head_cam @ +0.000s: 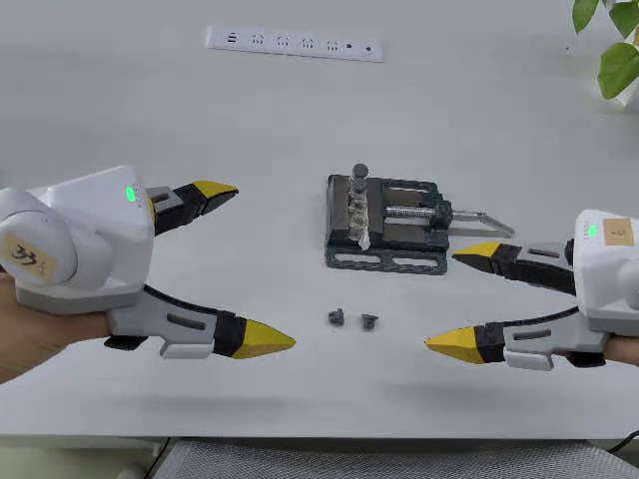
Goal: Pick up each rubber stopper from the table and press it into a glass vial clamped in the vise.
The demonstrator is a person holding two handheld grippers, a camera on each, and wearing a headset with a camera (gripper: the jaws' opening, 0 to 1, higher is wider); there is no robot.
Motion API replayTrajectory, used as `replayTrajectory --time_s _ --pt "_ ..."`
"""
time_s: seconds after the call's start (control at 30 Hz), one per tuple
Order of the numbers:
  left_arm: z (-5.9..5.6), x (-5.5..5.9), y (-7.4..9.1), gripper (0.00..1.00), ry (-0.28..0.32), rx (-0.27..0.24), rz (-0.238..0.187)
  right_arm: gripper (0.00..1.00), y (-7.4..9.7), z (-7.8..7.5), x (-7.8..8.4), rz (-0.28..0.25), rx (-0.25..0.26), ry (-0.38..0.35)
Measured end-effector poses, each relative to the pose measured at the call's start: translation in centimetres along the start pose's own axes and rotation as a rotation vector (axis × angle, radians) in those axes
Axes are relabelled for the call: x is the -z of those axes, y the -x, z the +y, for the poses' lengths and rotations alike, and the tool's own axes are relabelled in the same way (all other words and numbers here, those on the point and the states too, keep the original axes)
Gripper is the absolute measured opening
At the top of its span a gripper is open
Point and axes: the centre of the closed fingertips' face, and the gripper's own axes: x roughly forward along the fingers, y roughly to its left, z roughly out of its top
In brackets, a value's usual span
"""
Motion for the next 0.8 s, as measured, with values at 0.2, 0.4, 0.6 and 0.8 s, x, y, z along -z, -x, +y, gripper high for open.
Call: replayTrajectory --time_s 0.2,0.4,0.6,0.8 --pt "0.0 0.3 -0.1 0.99 0.004 0.005 0.006 0.53 -0.9 0.0 1.0 0.017 -0.016 0.016" --pt "0.0 0.7 -0.2 0.99 0.009 0.008 0.010 0.45 -1.8 0.0 1.7 0.036 -0.028 0.033" --pt "0.2 1.0 -0.3 0.99 0.014 0.008 0.012 0.33 -3.1 0.3 1.6 0.048 -0.049 0.073" --pt "0.2 1.1 -0.5 0.99 0.018 0.010 0.011 0.16 -4.3 0.5 1.2 0.082 -0.062 0.154"
